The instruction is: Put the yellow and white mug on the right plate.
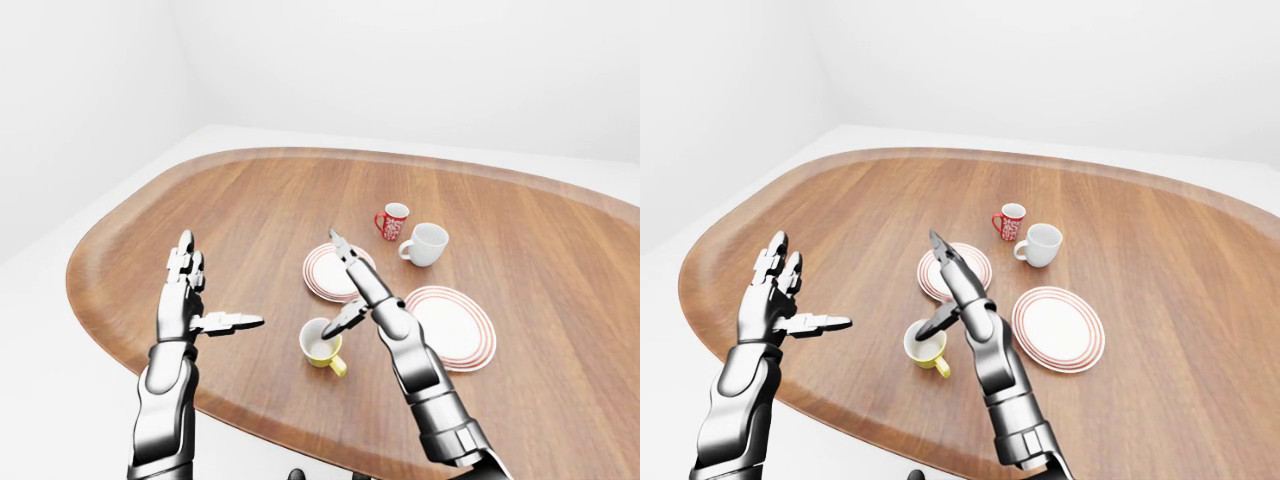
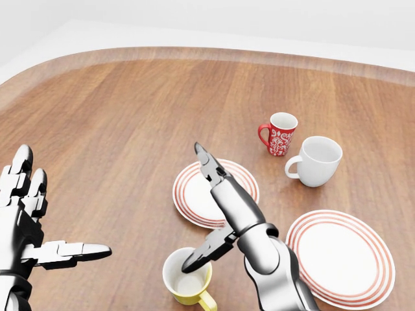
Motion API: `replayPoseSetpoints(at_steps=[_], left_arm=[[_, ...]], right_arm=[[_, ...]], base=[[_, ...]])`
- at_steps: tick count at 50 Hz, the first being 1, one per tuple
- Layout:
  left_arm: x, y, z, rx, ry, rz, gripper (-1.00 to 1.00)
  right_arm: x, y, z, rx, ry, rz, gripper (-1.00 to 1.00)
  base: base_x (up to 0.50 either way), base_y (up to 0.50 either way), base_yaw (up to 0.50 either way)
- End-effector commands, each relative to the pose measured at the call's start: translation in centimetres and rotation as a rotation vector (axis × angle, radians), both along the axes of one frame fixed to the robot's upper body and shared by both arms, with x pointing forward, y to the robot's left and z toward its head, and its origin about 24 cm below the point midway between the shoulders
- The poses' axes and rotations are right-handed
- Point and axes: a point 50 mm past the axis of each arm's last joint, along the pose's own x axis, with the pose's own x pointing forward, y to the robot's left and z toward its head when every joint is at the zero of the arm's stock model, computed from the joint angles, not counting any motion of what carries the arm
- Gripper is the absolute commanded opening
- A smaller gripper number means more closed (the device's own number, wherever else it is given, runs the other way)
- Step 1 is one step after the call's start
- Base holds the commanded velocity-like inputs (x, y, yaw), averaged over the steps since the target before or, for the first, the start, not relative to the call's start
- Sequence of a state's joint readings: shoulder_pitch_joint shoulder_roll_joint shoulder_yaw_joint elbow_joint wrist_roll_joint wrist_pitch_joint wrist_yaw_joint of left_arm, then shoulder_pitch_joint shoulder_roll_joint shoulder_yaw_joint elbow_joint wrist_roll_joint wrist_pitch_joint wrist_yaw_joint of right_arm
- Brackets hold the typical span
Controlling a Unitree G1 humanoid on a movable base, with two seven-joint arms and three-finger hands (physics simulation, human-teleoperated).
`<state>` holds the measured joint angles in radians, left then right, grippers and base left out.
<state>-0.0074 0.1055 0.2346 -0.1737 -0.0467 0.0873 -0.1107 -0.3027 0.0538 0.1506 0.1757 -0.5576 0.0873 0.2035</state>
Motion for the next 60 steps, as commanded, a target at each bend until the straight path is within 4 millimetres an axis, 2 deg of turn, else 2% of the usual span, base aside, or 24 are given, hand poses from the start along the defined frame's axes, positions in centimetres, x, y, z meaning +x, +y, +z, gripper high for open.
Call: replayPoseSetpoints(at_steps=[1, 8, 17, 44, 60], left_arm=[[0.0, 0.0, 0.0, -0.001, 0.001, 0.001, 1.00], [0.0, -0.1, 0.0, 0.001, 0.000, -0.002, 1.00], [0.0, 0.0, 0.1, 0.000, -0.003, 0.001, 1.00], [-0.1, 0.0, 0.0, 0.001, -0.001, -0.001, 1.00], [-0.1, -0.1, 0.0, 0.001, 0.000, -0.003, 1.00]], right_arm=[[-0.3, 0.5, -1.3, -0.029, 0.044, 0.006, 1.00], [-0.3, 0.7, -2.2, -0.042, 0.078, 0.003, 1.00], [-0.2, 1.1, -4.7, -0.077, 0.127, -0.013, 1.00], [-1.0, 2.8, -7.7, -0.125, 0.156, 0.016, 1.00], [-1.1, 2.6, -9.3, -0.163, 0.205, -0.009, 1.00]], base=[[0.00, 0.00, 0.00], [0.00, 0.00, 0.00], [0.00, 0.00, 0.00], [0.00, 0.00, 0.00], [0.00, 0.00, 0.00]])
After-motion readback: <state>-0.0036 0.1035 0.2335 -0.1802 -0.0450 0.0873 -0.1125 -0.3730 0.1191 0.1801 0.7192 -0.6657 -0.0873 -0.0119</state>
